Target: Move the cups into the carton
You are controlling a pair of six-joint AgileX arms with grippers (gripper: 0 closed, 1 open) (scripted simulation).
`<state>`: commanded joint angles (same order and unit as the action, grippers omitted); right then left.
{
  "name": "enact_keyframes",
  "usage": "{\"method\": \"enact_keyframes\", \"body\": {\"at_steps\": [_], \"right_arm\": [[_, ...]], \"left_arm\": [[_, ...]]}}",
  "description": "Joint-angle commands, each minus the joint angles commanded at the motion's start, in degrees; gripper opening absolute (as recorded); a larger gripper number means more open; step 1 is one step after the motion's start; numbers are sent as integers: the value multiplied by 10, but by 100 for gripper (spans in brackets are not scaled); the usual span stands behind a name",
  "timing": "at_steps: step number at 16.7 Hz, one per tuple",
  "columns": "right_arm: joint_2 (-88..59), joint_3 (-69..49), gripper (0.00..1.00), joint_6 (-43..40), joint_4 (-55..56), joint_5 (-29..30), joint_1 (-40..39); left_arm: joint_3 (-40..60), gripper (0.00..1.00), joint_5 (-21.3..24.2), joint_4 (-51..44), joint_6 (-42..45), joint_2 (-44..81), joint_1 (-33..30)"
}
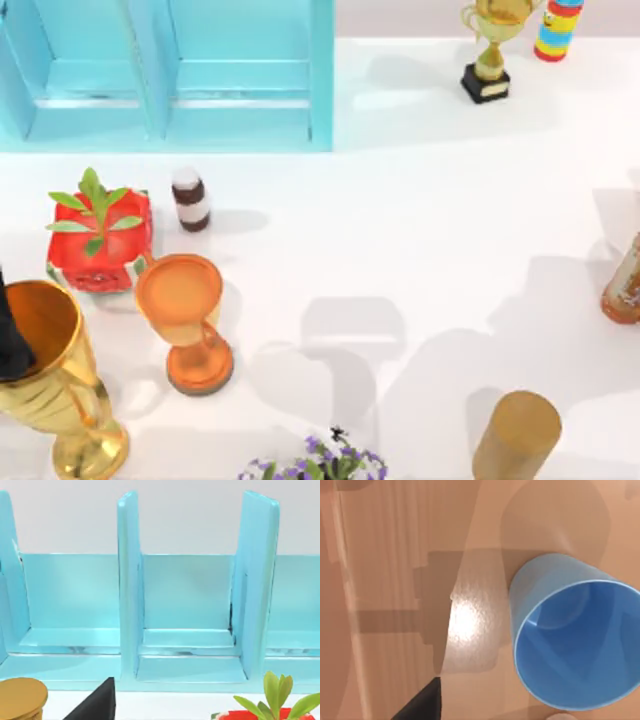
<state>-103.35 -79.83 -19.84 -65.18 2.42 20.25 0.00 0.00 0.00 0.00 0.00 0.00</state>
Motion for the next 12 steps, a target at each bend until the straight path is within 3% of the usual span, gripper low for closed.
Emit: {"method": "enact_keyframes", "body": {"at_steps": [12], "right_arm": [[-6,-233,100,-3,-228,0,3]], "left_arm": [[0,100,0,0,0,0,0]]}}
